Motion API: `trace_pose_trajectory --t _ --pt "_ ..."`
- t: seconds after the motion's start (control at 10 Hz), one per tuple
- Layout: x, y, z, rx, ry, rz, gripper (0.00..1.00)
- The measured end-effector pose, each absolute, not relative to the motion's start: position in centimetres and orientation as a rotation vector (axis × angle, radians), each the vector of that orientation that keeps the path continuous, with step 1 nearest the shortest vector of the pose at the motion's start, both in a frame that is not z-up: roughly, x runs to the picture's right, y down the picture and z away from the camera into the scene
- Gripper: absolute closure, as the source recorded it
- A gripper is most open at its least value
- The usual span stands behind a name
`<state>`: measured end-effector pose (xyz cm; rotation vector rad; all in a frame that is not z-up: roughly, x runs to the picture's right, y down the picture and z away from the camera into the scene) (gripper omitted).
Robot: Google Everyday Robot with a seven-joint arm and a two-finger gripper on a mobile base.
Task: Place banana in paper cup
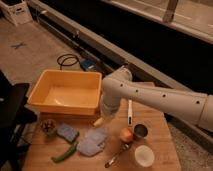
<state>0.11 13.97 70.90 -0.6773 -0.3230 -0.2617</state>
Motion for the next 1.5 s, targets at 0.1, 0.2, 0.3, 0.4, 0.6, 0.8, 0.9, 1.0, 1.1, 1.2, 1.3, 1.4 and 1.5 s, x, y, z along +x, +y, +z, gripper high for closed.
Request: trace_pose_trajectory --t 0.1,0.2,0.3,0.4,0.6,0.8,0.9,1.0,1.1,1.2,1.3,1.4,1.5 --pt "0.5 13.5 69.5 -0.673 -0.320 -0.256 1.00" --pt "1.2 13.8 68.2 -0.679 -0.310 -0.245 1.00" --pt "2.1 14.3 66.7 -0.683 -0.301 -0.225 1.00" --pt "3.0 15.1 65.1 -0.690 -0.286 -0.200 1.00" --pt "4.5 17.2 62.5 -0.723 -0.252 -0.149 1.00" --pt "6.7 19.8 60.9 -0.774 -0.207 -0.071 1.00" --pt "8.1 21.2 60.6 -0.796 -0.187 -0.024 1.00" --pt "8.8 21.8 60.4 -0.804 -0.178 0.002 1.00" --pt "8.8 21.8 60.4 -0.802 -0.179 0.008 1.00" --pt "8.7 21.8 60.5 -0.803 -0.180 0.005 1.00" --pt "8.8 21.7 60.5 -0.800 -0.180 0.008 1.00" --pt "8.8 21.8 60.5 -0.802 -0.179 0.008 1.00" --pt "8.8 21.8 60.5 -0.803 -0.180 0.006 1.00"
